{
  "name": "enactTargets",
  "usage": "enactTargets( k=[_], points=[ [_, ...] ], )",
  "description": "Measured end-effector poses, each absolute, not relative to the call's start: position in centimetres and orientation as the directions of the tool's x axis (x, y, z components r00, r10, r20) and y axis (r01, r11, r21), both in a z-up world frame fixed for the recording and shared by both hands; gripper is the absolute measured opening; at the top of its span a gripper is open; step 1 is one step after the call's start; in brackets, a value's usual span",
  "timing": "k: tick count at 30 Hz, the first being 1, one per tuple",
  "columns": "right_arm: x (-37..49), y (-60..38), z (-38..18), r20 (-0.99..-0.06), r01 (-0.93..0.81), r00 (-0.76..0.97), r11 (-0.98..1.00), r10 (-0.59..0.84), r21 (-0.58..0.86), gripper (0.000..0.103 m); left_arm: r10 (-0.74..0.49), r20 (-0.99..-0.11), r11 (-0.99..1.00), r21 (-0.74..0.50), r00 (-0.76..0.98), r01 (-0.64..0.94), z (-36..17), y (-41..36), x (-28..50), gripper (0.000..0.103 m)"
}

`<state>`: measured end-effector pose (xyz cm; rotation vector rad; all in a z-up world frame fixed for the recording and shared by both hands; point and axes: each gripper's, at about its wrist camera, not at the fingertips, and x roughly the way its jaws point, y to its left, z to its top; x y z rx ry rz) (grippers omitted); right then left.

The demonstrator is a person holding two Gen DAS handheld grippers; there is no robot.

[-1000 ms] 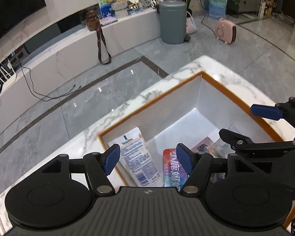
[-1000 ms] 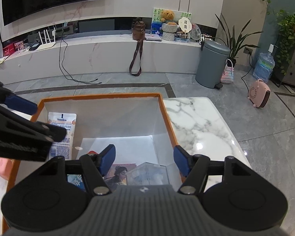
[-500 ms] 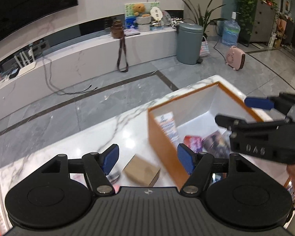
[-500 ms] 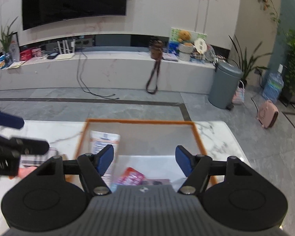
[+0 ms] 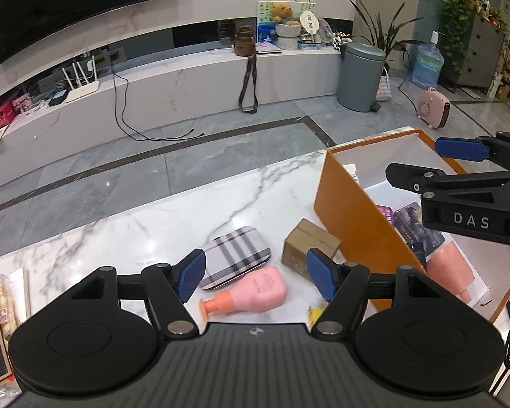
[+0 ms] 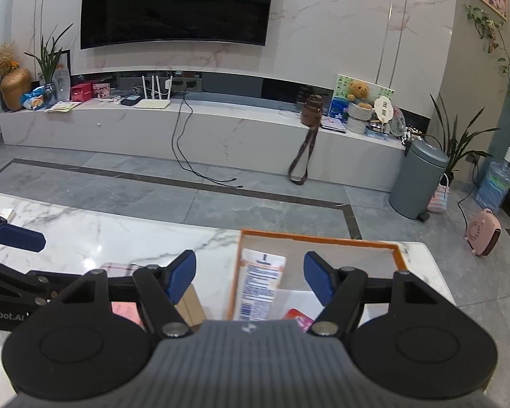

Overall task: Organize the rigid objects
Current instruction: 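Move both open grippers back over the pink bottle and cardboard box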

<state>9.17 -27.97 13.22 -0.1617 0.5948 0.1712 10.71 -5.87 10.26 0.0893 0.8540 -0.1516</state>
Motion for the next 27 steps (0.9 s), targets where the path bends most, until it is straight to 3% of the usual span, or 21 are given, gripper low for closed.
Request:
enactTargets(
  k=[11,16,23,27],
  points=[
    [8.1,-24.7,11.2,-0.611,-0.283,0.779,0.948,0.14,-0.144,0.071,-0.122,-0.758,0.992,-0.067,0.64,0.11,7.2,-2.5,8.5,0.085],
    [8.3,-23.9,10.2,-0.623,-0.301,0.768,0.942,0.147,-0.148,0.077,-0.116,-0.764,0.991,-0.046,0.635,0.126,5.7,-2.3,7.6,0.085],
    [8.7,-23.3,8.9,-0.645,-0.312,0.753,0.933,0.127,-0.18,0.077,-0.14,-0.737,0.987,-0.049,0.661,0.154,4.3,-1.7,6.2,0.086],
    [8.8,-22.9,8.1,-0.661,-0.325,0.741,0.924,0.117,-0.2,0.077,-0.133,-0.72,0.979,0.012,0.681,0.204,4.1,-2.1,6.3,0.086]
  ],
)
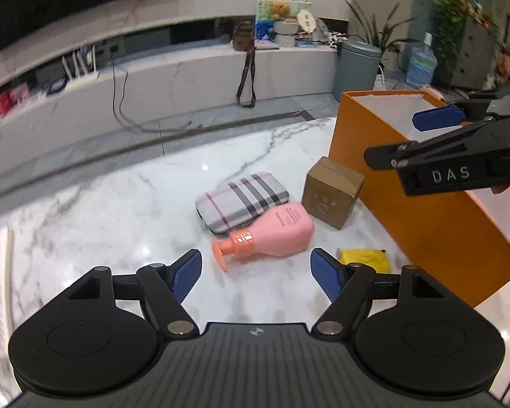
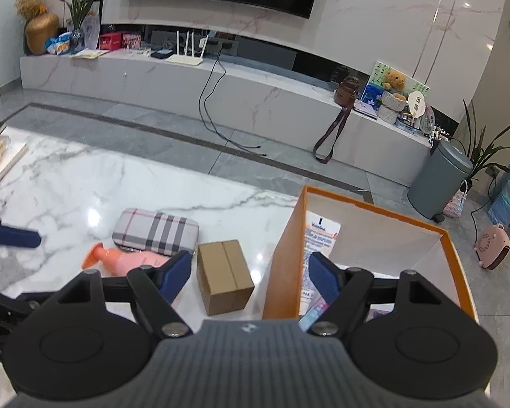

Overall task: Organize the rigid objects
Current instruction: 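Move both open grippers back over the pink bottle and cardboard box, then grasp the pink lotion bottle with the left gripper while the right grasps the cardboard box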

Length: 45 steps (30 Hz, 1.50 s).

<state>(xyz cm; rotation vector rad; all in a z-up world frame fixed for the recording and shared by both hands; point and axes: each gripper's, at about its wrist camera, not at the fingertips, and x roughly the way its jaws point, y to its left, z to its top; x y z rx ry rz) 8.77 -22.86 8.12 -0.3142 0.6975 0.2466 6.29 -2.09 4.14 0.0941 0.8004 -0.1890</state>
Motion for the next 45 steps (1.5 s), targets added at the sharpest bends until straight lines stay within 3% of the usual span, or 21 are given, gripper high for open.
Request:
enactTargets(
  k=[12,17,21,30,36,39,40,41,45],
  points=[
    [9.2,-22.0,6.5,-0.687,-0.349,0.715,0.917,0.128,-0.193,0.078,-0.28,-0.639,0.907,0.067,0.717,0.415,1.6,-1.4,8.8,0.089],
    [9.8,-22.3,6.3,-0.693,-0.345,0.707,0.924,0.14,-0.166,0.078,-0.3,-0.621,0.862,0.148,0.724,0.484,0.5,-2.8,9.7,0.089],
    [9.9,-22.3,6.1,-0.693,-0.352,0.705,0.923,0.152,-0.155,0.079,-0.354,-0.633,0.832,0.124,0.688,0.541,-0.3,-3.3,10.7,0.089],
    [9.6,-22.6,6.0,-0.689,-0.37,0.703,0.918,0.176,-0.142,0.079,-0.351,-0.673,0.801,0.145,0.651,0.581,-2.6,-4.5,12.3,0.089],
    [9.5,-22.6,6.1,-0.688,-0.369,0.705,0.918,0.174,-0.146,0.079,-0.33,-0.674,0.832,0.123,0.661,0.541,-3.6,-4.5,12.0,0.072],
    [9.4,-22.4,6.0,-0.69,-0.37,0.704,0.917,0.171,-0.149,0.079,-0.325,-0.683,0.878,0.039,0.654,0.476,-3.4,-3.8,12.2,0.067],
    [9.5,-22.4,5.9,-0.691,-0.369,0.703,0.917,0.169,-0.152,0.079,-0.317,-0.687,0.895,0.011,0.654,0.445,-3.2,-3.5,12.1,0.055],
    [9.6,-22.2,5.8,-0.693,-0.369,0.702,0.916,0.164,-0.157,0.079,-0.306,-0.694,0.906,-0.001,0.651,0.424,-3.1,-3.2,12.0,0.052],
    [9.9,-21.2,5.3,-0.696,-0.375,0.704,0.907,0.143,-0.193,0.079,-0.267,-0.722,0.916,0.015,0.638,0.4,-2.5,-2.0,10.8,0.05]
  ],
)
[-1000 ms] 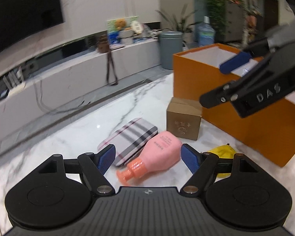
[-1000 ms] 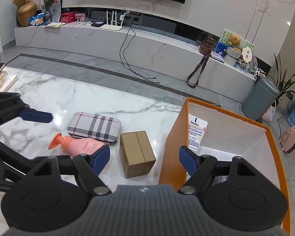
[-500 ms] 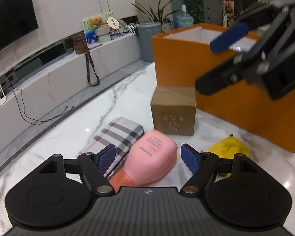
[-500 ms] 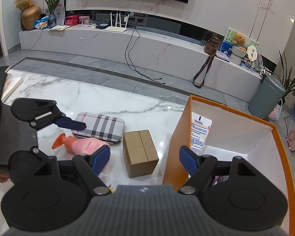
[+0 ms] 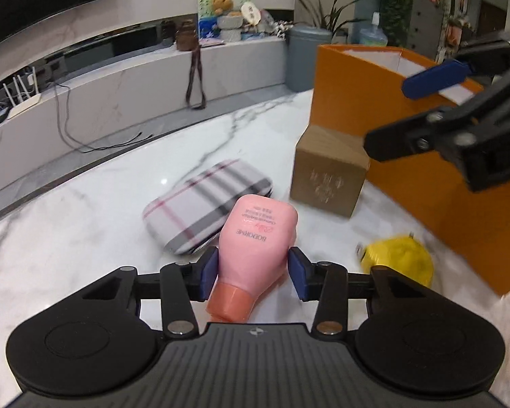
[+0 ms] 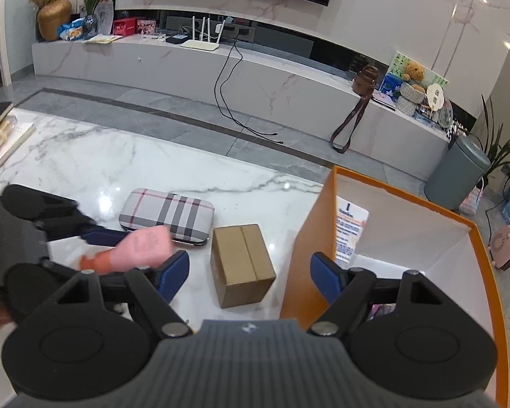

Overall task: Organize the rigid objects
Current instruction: 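Grasp the pink lotion bottle with the left gripper while the right grasps the cardboard box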

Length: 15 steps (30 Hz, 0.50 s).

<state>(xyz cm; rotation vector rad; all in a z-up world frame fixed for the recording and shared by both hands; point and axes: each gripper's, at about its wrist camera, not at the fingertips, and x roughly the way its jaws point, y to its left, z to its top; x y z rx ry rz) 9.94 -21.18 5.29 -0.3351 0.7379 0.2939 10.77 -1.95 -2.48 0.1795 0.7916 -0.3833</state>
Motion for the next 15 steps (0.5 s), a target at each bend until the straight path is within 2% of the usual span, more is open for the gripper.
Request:
enactTargets(
  k=[11,15],
  points=[
    [9.6,-18.6,3.8,-0.682,-0.466,0.717,0.825,0.141,-0.319,0.079,-0.167,-0.782,0.949,0.038,0.6,0.314,-1.6,2.2,5.7,0.048],
    [10.0,-17.8,2.7,-0.677,-0.482,0.727,0.785,0.11,-0.39,0.079,-0.157,-0.788,0.959,0.024,0.596,0.284,-2.0,3.7,3.8,0.043]
  ],
)
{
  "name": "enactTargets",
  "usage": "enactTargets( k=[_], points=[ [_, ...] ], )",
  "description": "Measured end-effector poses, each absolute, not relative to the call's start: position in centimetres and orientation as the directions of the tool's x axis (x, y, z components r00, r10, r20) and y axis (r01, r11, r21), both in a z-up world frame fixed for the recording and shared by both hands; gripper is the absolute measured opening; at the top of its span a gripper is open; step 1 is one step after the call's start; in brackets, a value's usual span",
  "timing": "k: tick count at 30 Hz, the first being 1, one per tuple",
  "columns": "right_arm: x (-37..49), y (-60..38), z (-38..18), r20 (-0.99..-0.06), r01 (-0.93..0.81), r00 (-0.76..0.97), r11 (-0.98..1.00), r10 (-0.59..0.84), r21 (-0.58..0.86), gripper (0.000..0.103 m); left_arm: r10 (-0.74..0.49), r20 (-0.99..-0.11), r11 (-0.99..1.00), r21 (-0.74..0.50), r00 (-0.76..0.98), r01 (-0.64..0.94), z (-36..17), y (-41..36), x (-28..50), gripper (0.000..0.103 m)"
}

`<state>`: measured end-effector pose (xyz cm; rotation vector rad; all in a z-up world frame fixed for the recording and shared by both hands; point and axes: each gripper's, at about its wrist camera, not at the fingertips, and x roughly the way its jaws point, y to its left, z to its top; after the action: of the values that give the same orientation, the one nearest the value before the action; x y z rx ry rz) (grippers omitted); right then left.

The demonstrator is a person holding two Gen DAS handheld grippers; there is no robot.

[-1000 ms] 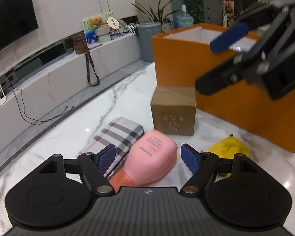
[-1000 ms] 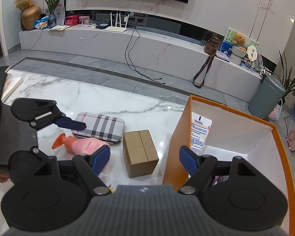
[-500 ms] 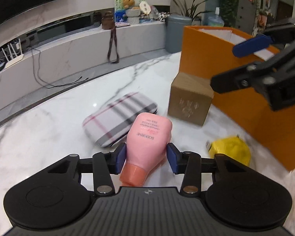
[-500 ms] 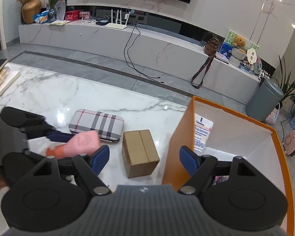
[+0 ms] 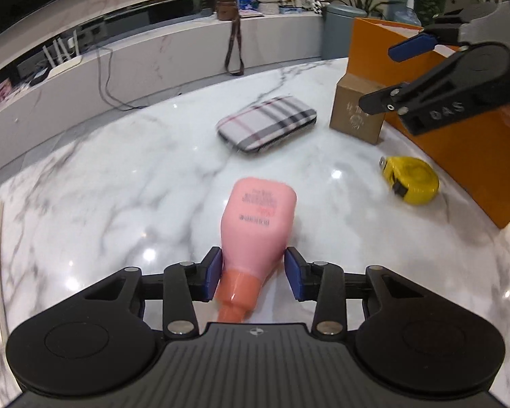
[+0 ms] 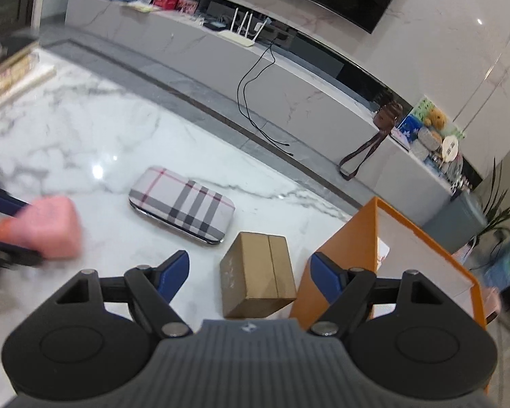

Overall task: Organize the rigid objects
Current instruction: 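Grasp the pink lotion bottle with the left gripper while the right grasps the cardboard box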

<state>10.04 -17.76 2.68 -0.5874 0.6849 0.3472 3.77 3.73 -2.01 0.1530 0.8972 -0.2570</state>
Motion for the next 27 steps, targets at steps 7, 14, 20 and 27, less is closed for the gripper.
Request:
enactTargets(
  k=[7,14,20,27],
  points=[
    [11.5,-16.0,1.0,-0.685,-0.457,0.729,0.761,0.023,-0.46,0.079,-0.181,-0.777,0.952,0.014,0.603,0.304,-2.1,4.8,3.7,0.053],
    [13.3,-14.9,-0.2,-0.688,-0.425,0.723,0.743,-0.065,-0.517,0.079,-0.254,-0.719,0.922,0.021,0.646,0.386,-1.7,4.0,4.0,0.074],
    [14.4,-15.0,-1.3,-0.715,-0.424,0.693,0.751,-0.092,-0.507,0.078,-0.256,-0.718,0.925,0.013,0.648,0.379,-2.5,3.7,5.3,0.073],
    [14.8,-15.3,-1.0,-0.747,-0.433,0.664,0.792,-0.044,-0.431,0.059,-0.295,-0.734,0.928,-0.067,0.612,0.367,-2.8,4.6,5.9,0.051]
  ],
)
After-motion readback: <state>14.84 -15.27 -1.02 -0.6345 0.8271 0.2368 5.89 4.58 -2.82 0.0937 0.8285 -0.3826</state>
